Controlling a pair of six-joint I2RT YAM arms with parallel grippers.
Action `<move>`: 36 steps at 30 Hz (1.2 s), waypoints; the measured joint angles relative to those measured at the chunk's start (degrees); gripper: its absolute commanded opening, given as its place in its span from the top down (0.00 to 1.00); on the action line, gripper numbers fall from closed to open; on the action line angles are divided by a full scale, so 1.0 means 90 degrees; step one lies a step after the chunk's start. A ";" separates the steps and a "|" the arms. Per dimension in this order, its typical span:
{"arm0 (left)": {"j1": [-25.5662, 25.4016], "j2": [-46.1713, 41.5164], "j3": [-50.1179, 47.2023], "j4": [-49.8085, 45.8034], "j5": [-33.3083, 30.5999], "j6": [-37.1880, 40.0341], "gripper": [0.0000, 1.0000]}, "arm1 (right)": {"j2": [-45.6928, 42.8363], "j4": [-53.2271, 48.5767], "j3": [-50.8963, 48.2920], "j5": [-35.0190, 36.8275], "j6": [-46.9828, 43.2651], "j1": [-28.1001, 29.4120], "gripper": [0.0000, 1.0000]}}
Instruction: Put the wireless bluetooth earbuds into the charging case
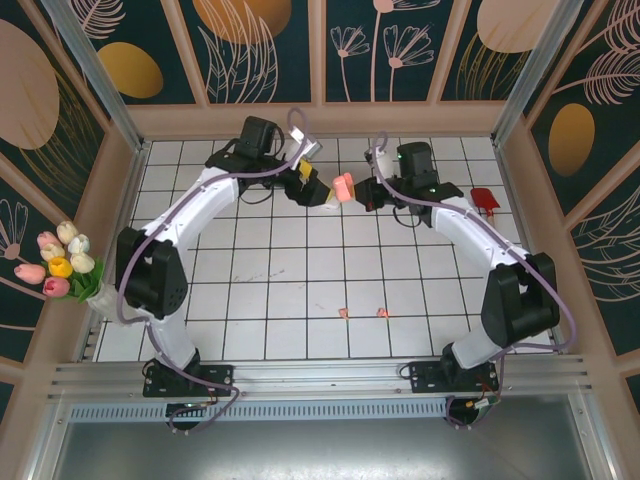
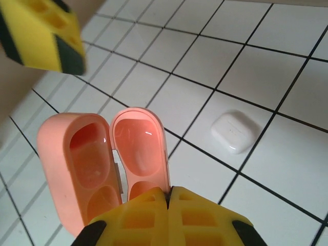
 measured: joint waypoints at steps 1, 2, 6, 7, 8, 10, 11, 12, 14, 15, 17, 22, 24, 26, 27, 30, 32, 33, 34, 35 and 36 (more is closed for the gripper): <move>0.0002 0.0121 0.0068 -0.0216 -0.0027 0.0119 0.04 | 0.0027 -0.0075 0.0027 0.0100 -0.0112 0.0061 1.00; 0.0002 0.0221 0.0097 -0.0415 -0.0041 0.0231 0.04 | 0.0056 -0.0158 0.0044 0.0202 -0.0228 0.0114 1.00; 0.0002 0.0406 0.0143 -0.0986 -0.0019 0.0515 0.08 | 0.0180 -0.0459 0.0066 0.0544 -0.0588 0.0221 1.00; 0.0002 0.0449 0.0189 -0.1093 -0.0017 0.0576 0.09 | 0.0197 -0.0525 0.0066 0.0624 -0.0668 0.0253 1.00; 0.0002 0.0483 0.0221 -0.1173 -0.0005 0.0634 0.10 | 0.0219 -0.0593 0.0068 0.0733 -0.0738 0.0306 1.00; 0.0002 0.0527 0.0250 -0.1304 0.0061 0.0716 0.12 | 0.0248 -0.0729 0.0097 0.0894 -0.0872 0.0437 1.00; 0.0002 0.0551 0.0260 -0.1350 0.0121 0.0748 0.13 | 0.0260 -0.0787 0.0119 0.0974 -0.0918 0.0522 1.00; 0.0005 0.0576 0.0267 -0.1389 0.0163 0.0772 0.14 | 0.0272 -0.0840 0.0146 0.1047 -0.0971 0.0600 1.00; 0.0007 0.0639 0.0274 -0.1457 0.0257 0.0818 0.16 | 0.0304 -0.0942 0.0216 0.1163 -0.1066 0.0760 1.00; 0.0007 0.0668 0.0274 -0.1474 0.0311 0.0823 0.17 | 0.0306 -0.0952 0.0226 0.1195 -0.1086 0.0816 1.00; 0.0007 0.0743 0.0274 -0.1508 0.0420 0.0850 0.19 | 0.0306 -0.0998 0.0231 0.1243 -0.1146 0.0918 1.00; 0.0007 0.0855 0.0274 -0.1511 0.0721 0.0879 0.25 | 0.0308 -0.1027 0.0231 0.1316 -0.1202 0.0988 1.00; 0.0007 0.0867 0.0274 -0.1511 0.0840 0.0891 0.27 | 0.0308 -0.1037 0.0231 0.1319 -0.1202 0.0993 1.00; 0.0007 0.0874 0.0274 -0.1511 0.0954 0.0894 0.30 | 0.0308 -0.1039 0.0231 0.1316 -0.1200 0.0993 1.00; 0.0007 0.0879 0.0274 -0.1511 0.0996 0.0891 0.31 | 0.0308 -0.1039 0.0231 0.1316 -0.1200 0.0993 1.00; 0.0007 0.0911 0.0274 -0.1511 0.1137 0.0894 0.33 | 0.0308 -0.1039 0.0231 0.1314 -0.1200 0.0993 1.00; 0.0007 0.0945 0.0274 -0.1511 0.1209 0.0894 0.35 | 0.0308 -0.1037 0.0231 0.1314 -0.1200 0.0993 1.00; 0.0007 0.0957 0.0274 -0.1511 0.1234 0.0896 0.36 | 0.0308 -0.1037 0.0231 0.1311 -0.1200 0.0993 1.00; 0.0007 0.0969 0.0274 -0.1511 0.1275 0.0899 0.38 | 0.0308 -0.1037 0.0231 0.1311 -0.1200 0.0993 1.00; 0.0007 0.0976 0.0274 -0.1513 0.1307 0.0903 0.39 | 0.0306 -0.1037 0.0231 0.1311 -0.1200 0.0993 1.00; 0.0007 0.0981 0.0274 -0.1513 0.1326 0.0908 0.40 | 0.0306 -0.1037 0.0231 0.1309 -0.1200 0.0993 1.00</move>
